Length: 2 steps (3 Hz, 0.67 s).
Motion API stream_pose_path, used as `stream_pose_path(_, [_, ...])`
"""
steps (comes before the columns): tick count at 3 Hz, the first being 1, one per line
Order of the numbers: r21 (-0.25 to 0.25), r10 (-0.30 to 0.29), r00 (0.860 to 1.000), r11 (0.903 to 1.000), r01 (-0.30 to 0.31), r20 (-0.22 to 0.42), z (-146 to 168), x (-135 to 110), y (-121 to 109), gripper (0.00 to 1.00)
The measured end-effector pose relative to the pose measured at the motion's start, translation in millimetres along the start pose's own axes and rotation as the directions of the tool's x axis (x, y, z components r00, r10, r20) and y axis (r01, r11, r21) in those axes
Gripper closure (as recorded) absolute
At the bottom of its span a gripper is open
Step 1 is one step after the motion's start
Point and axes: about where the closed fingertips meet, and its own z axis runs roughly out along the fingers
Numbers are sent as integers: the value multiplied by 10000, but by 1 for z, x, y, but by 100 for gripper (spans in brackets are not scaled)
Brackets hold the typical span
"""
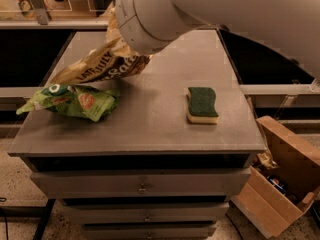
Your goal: Move brown chip bag near green rice chip bag
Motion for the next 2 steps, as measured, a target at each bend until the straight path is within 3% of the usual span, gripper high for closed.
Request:
stream_pose_path(1, [88, -80, 10000, 9999, 80, -46, -5, -4, -4, 13])
stream_pose_path(2, [183, -169, 9998, 9997, 170, -90, -11, -8, -9, 0])
